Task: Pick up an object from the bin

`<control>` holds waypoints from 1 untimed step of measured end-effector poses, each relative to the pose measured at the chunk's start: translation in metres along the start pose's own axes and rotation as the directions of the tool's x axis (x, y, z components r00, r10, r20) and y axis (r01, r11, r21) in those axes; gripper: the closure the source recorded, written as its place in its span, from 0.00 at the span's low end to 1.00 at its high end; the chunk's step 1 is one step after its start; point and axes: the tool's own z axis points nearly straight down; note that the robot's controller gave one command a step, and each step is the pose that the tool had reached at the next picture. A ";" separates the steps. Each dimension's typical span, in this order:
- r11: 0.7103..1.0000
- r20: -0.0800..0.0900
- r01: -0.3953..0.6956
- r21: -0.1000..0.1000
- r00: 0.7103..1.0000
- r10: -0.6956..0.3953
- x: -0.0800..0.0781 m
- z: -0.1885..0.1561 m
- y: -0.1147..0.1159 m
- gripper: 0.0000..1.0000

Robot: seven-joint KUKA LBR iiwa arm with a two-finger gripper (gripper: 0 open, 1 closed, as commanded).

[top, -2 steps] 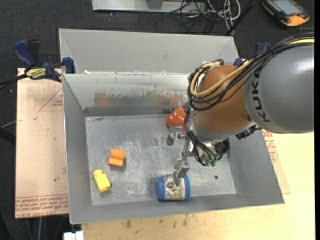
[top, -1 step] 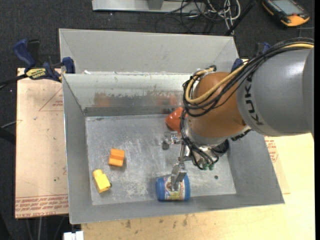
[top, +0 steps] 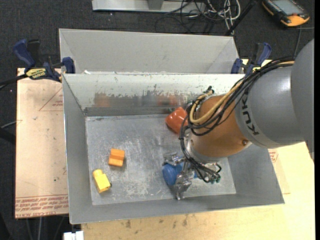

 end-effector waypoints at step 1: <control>1.000 0.000 0.000 0.000 1.000 0.000 0.000 0.000 0.000 1.00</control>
Offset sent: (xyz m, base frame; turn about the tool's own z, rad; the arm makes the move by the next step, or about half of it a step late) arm 0.0002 0.0039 0.1178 0.1321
